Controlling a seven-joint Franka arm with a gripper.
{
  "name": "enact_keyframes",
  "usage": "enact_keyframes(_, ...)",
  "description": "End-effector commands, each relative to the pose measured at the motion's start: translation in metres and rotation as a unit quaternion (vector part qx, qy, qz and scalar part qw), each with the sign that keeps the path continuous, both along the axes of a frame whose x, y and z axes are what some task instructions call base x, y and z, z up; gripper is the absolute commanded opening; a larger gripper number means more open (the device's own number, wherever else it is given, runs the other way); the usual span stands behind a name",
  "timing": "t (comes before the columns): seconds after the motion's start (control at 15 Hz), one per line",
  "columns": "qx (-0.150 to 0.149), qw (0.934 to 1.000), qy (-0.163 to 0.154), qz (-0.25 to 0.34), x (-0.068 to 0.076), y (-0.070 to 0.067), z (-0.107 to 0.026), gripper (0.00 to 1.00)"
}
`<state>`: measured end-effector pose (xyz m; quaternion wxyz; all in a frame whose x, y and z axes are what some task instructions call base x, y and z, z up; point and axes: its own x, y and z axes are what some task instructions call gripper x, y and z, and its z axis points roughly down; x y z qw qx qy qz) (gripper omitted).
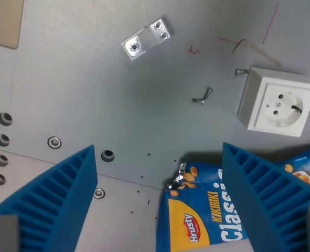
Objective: Move in base negative y
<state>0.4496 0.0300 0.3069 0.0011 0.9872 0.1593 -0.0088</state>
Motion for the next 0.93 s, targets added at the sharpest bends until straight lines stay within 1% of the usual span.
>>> enact_keyframes(0.07, 0.0, 1.0, -0.003, 0.0, -0.001, -0.006, 0.003, 1.0)
enact_keyframes(0.93, 0.0, 1.0, -0.003, 0.0, -0.019, -0.08, 0.002, 1.0)
